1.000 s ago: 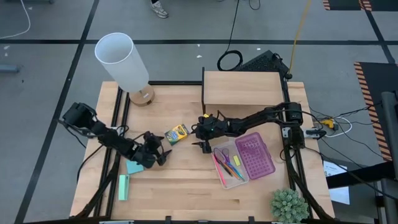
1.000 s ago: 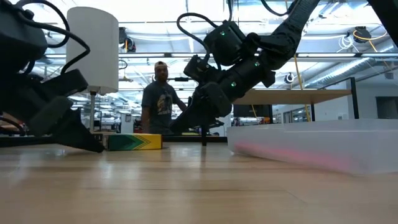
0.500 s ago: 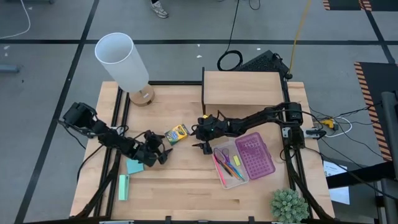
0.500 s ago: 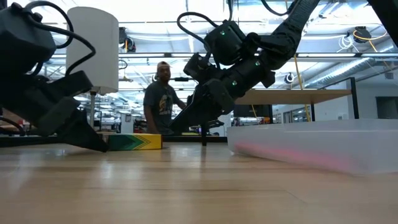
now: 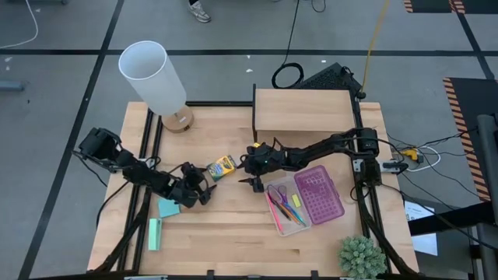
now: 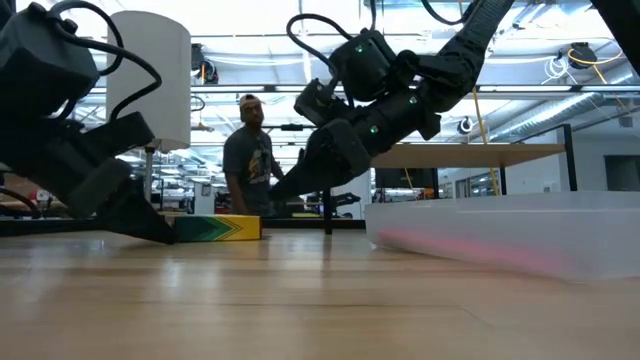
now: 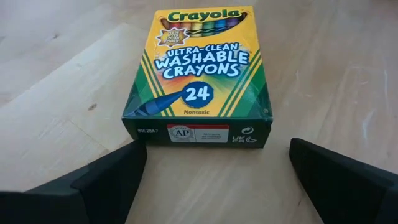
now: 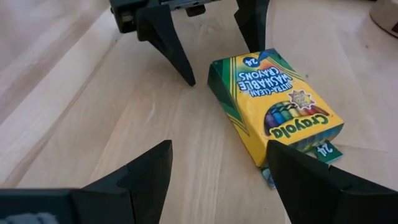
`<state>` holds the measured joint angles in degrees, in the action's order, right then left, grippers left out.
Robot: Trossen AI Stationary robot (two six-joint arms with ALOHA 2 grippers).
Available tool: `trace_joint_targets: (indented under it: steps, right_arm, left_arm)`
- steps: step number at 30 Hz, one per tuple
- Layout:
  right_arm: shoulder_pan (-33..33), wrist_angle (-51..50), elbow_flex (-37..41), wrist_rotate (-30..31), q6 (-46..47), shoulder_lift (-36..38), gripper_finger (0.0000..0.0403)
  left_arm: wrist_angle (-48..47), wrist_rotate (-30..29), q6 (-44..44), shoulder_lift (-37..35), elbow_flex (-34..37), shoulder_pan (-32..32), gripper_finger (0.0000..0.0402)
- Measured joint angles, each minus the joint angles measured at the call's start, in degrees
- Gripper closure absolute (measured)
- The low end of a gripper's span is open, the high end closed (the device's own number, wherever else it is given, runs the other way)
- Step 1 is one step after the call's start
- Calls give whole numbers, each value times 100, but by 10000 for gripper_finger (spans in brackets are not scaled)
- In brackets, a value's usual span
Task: Pack school essentials
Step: Put the yellow crayon box into the purple supply box
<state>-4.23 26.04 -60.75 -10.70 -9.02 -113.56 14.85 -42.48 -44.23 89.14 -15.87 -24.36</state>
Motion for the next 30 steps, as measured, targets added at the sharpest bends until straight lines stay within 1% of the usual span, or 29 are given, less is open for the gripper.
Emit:
trace_joint_targets:
  steps: [7,11,14,19,25,30]
  right_arm:
    - [-2,22,0,0,37,0,149]
    - [-2,21,0,-2,34,0,149]
    - [-2,22,0,-5,21,0,149]
    - [-2,27,0,-115,-7,0,149]
    - [-1,30,0,-153,35,0,149]
    - [-22,31,0,-109,81,0,149]
  left_arm:
    - [-446,-11,-159,0,-197,0,1]
    - [-1152,45,-359,-139,-425,4,1]
    - [-1580,41,-642,-313,-445,9,1]
    - [-1489,75,-612,-372,-371,102,1]
    - [-829,117,-27,-363,-215,288,1]
    - [-717,183,192,-365,-202,416,1]
